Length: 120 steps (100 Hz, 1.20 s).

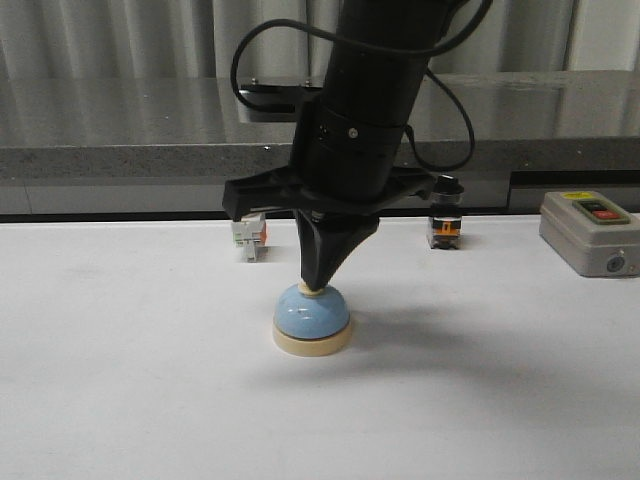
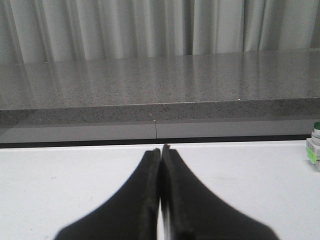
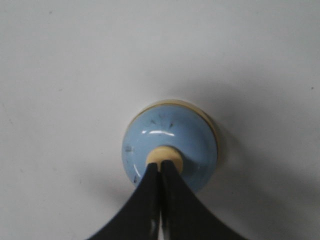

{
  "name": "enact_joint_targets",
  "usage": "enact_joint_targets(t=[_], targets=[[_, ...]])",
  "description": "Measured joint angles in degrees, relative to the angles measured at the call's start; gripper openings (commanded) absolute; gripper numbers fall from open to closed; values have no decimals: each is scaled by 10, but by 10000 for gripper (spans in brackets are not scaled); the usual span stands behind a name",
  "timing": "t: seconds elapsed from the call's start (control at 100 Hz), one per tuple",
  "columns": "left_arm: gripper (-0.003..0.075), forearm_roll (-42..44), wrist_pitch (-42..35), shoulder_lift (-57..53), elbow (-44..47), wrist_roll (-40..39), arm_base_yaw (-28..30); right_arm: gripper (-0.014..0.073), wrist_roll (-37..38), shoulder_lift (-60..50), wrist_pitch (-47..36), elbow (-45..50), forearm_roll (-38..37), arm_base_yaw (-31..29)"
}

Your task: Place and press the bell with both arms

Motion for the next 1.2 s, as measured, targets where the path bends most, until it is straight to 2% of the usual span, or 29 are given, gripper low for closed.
enact_joint_targets(t=[0.24, 0.48, 0.71, 0.99, 1.2], targets=[[-20, 0, 0, 0, 0, 0, 0, -60, 0, -62, 11, -7, 0, -8], [-19, 0, 0, 0, 0, 0, 0, -60, 0, -165, 14, 27, -26, -63], [-20, 0, 0, 0, 0, 0, 0, -60, 0, -298, -26, 153, -38, -146], [-20, 0, 0, 0, 0, 0, 0, -60, 0, -513, -93, 335, -45, -263], [-20, 0, 0, 0, 0, 0, 0, -60, 0, -679, -108, 442, -45, -310]])
